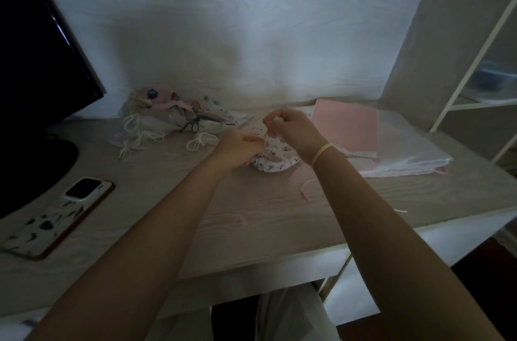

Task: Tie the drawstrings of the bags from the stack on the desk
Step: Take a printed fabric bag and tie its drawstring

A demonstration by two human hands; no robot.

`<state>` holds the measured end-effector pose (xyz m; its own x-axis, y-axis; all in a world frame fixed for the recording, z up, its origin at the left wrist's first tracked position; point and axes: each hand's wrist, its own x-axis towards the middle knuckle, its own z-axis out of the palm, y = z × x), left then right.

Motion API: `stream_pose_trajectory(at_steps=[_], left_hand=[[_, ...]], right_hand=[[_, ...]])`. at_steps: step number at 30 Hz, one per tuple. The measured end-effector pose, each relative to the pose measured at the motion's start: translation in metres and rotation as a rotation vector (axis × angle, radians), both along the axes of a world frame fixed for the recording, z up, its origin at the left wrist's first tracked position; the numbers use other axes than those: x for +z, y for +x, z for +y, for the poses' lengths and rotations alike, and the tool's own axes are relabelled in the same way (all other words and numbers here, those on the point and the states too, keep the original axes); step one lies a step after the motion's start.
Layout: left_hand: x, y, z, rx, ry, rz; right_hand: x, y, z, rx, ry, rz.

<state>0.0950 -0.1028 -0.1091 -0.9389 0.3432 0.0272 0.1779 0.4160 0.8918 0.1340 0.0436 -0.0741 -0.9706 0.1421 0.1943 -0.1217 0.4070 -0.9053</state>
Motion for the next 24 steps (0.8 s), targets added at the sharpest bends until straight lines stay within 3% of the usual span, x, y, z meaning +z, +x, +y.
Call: stream_pose_trajectory(at_steps=[4,7,12,19,24], left_hand=[[0.0,0.003,0.003,-0.072,-0.096,0.1],[0.002,0.003,0.001,-0.054,0.009,0.002],[0.001,-0.005,-0.006,-0.034,0.382,-0.381],[0.005,-0.003,-0.005,-0.038,0.354,-0.414],[0.001,-0.005,-0.005,-0.031,0.303,-0.376]], right_hand=[[0.005,-0.003,-0.008,0.052,-0.096,0.011],[0.004,-0.006,-0.008,0.107,-0.131,0.05],[-0.009,-0.011,-0.001,0.036,0.177,0.034],[-0.019,-0.011,-0.005,-0.038,0.47,0.054],[-0.017,-0.012,-0.002,0.012,0.551,-0.009]])
